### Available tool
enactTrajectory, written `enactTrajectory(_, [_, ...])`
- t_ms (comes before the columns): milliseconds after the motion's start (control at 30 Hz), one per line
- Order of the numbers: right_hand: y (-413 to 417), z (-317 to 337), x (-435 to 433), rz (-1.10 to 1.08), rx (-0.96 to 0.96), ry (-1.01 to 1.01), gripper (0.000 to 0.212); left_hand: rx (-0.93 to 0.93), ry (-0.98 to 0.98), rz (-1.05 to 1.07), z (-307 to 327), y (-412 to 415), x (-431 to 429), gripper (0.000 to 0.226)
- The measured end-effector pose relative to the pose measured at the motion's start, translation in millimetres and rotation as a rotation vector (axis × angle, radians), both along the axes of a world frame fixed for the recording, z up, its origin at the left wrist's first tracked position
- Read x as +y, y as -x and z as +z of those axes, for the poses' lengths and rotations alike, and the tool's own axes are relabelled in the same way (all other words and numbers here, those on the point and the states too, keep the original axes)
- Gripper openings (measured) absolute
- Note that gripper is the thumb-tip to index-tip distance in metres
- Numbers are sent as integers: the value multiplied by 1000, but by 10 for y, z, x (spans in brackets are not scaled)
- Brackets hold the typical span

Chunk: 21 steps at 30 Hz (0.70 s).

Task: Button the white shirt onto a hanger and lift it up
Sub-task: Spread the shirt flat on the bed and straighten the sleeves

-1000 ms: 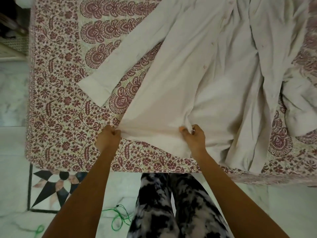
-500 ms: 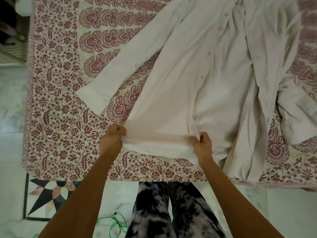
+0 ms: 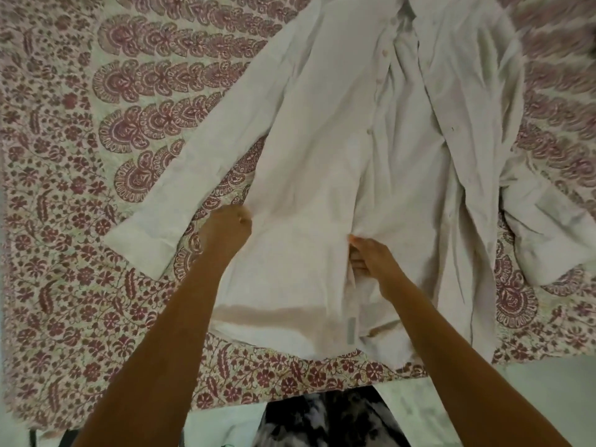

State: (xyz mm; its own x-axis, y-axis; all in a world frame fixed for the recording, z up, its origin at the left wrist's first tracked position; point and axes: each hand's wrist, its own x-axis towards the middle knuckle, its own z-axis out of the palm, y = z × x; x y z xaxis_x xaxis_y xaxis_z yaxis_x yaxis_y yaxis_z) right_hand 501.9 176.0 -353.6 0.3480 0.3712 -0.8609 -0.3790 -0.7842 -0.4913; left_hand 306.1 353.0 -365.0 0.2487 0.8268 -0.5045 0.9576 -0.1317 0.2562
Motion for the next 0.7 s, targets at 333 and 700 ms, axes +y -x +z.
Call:
enactTrajectory(333, [-333, 76, 547, -638, 546, -289, 28, -251, 78, -125, -109, -446, 585, 43])
enactTrajectory(700, [-247, -224, 370, -366, -382, 67, 27, 90, 61, -257, -72, -627, 722, 22])
